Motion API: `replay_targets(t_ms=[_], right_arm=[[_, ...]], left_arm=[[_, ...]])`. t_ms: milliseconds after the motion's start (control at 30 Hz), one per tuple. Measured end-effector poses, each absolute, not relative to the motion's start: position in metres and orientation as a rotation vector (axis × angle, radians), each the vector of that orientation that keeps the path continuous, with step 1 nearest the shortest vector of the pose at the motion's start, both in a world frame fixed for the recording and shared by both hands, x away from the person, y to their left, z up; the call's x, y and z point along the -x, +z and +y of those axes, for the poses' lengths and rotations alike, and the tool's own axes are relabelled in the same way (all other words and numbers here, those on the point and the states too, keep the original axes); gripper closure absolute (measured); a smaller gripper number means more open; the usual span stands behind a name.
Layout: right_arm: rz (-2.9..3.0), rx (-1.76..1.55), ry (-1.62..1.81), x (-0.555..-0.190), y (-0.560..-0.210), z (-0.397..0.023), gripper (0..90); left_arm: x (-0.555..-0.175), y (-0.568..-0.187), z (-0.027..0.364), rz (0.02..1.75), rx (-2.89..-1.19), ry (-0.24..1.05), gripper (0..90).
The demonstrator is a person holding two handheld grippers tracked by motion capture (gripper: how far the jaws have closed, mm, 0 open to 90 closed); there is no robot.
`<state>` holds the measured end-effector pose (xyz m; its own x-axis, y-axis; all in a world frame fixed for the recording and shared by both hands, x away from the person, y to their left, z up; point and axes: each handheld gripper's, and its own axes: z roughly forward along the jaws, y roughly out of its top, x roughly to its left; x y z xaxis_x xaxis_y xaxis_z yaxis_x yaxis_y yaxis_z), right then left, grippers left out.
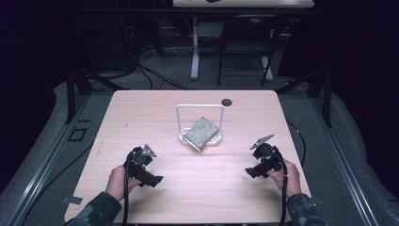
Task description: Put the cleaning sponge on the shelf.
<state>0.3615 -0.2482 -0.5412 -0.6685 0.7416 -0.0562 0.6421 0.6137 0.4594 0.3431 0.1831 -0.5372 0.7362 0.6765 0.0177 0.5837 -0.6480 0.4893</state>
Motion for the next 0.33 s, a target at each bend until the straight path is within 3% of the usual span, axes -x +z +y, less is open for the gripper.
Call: replay_targets(t_ms=[333], right_arm=[[2.6, -1.118, 0.587, -0.3614, -0.5412, -0.2493, 7.7]], left_arm=[[-0.3455, -0.542, 0.1802, 0.922, -2.521, 0.253, 0.4]])
